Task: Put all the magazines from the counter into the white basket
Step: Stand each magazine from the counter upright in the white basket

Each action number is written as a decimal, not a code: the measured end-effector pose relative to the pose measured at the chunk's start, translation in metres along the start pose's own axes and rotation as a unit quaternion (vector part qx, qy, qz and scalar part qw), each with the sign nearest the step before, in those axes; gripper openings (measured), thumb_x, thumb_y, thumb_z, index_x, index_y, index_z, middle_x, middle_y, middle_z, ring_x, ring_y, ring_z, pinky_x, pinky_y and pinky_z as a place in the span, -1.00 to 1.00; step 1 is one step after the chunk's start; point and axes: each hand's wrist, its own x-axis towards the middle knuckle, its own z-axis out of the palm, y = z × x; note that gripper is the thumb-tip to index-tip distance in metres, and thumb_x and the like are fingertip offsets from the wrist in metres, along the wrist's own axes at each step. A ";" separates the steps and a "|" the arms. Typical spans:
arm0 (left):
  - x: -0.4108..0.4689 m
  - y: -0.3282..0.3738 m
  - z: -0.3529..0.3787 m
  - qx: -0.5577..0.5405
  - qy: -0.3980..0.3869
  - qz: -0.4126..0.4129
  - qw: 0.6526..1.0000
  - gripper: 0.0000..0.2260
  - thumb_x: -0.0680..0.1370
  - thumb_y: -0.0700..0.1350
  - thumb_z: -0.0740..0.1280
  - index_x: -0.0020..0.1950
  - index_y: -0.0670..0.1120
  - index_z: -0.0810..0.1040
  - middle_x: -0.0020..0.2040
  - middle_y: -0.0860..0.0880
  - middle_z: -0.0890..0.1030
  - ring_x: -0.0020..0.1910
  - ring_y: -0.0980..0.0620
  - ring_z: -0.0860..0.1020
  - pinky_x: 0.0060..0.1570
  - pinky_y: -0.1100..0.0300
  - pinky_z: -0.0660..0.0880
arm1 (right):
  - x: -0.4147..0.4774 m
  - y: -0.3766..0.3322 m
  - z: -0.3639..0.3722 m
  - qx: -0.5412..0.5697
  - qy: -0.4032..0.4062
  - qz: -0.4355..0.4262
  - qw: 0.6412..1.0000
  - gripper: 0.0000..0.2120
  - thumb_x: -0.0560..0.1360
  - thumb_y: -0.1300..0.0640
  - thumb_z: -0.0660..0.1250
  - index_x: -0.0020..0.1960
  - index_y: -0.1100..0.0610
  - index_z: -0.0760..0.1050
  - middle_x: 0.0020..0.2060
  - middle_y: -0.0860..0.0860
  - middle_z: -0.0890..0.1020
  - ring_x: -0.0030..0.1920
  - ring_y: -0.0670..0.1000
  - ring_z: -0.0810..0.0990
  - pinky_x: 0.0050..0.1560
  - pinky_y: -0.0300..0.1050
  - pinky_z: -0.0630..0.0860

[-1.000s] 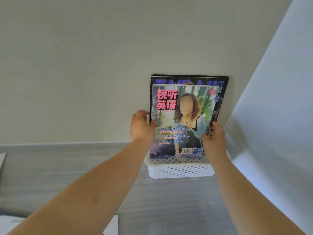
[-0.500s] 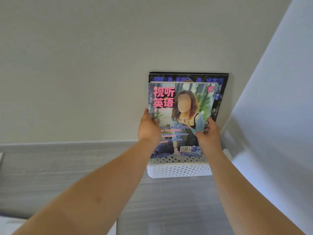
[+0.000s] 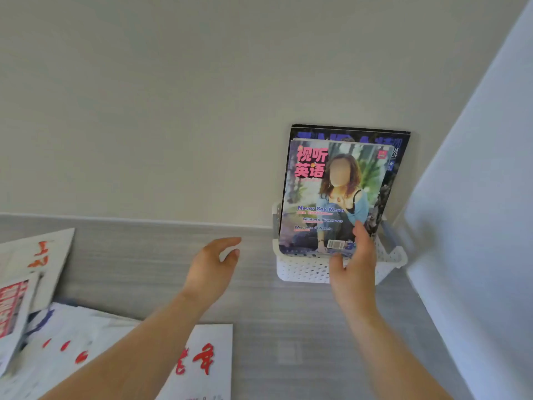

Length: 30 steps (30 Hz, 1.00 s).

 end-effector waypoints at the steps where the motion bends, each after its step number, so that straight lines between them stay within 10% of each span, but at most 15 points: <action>1: -0.014 -0.012 -0.015 0.001 0.007 -0.015 1.000 -0.78 0.52 -0.22 0.23 0.13 -0.09 0.55 0.23 -0.07 0.55 0.21 -0.03 0.47 0.10 0.30 0.30 | -0.019 -0.005 0.004 -0.007 -0.017 -0.005 1.000 -0.44 0.42 0.43 0.20 0.39 0.22 0.19 0.34 0.17 0.34 0.36 0.12 0.27 0.15 -0.59 0.04; 9: -0.140 -0.108 -0.122 0.075 0.088 -0.188 0.975 -0.74 0.49 -0.28 0.26 0.16 -0.16 0.52 0.27 -0.21 0.49 0.22 -0.21 0.45 0.15 0.04 0.35 | -0.191 -0.021 0.051 -0.121 -0.284 -0.060 0.949 -0.37 0.49 0.12 0.17 0.44 0.02 -0.10 0.49 0.01 -0.06 0.49 -0.02 -0.08 0.42 -0.28 -0.18; 12: -0.164 -0.125 -0.136 0.129 0.057 -0.207 0.968 -0.60 0.47 -0.29 0.29 0.31 -0.20 0.37 0.36 -0.23 0.37 0.31 -0.21 0.36 0.32 -0.03 0.29 | -0.235 -0.031 0.060 -0.224 -0.348 -0.066 0.908 -0.22 0.32 -0.08 0.39 0.41 0.19 0.19 0.42 0.15 0.28 0.42 0.00 0.26 0.43 -0.20 -0.21; 16: -0.171 -0.125 -0.141 0.114 0.030 -0.205 0.972 -0.53 0.50 -0.21 0.26 0.40 -0.12 0.24 0.43 -0.15 0.28 0.36 -0.16 0.31 0.32 0.00 0.29 | -0.258 -0.044 0.065 -0.356 -0.301 -0.137 0.874 -0.55 0.06 -0.15 0.42 -0.12 0.04 0.66 -0.07 0.02 0.71 -0.07 0.03 0.68 0.42 -0.12 -0.26; 27: -0.156 -0.122 -0.159 -0.081 -0.015 -0.246 0.966 -0.43 0.44 -0.25 0.36 0.39 -0.12 0.22 0.35 -0.18 0.40 0.27 -0.20 0.42 0.25 -0.09 0.37 | -0.272 -0.052 0.068 -0.442 -0.320 -0.109 0.831 -0.56 0.30 -0.11 0.08 -0.06 0.02 0.65 -0.03 0.01 0.70 0.07 0.06 0.61 0.42 -0.15 -0.26; 30: -0.156 -0.126 -0.162 -0.068 -0.097 -0.244 0.963 -0.60 0.49 -0.28 0.27 0.32 -0.17 0.33 0.28 -0.20 0.50 0.15 -0.18 0.52 0.20 -0.04 0.43 | -0.277 -0.050 0.073 -0.440 -0.283 -0.091 0.848 -0.63 0.25 -0.11 0.42 -0.02 0.05 0.63 0.00 0.05 0.69 0.01 0.04 0.65 0.40 -0.18 -0.29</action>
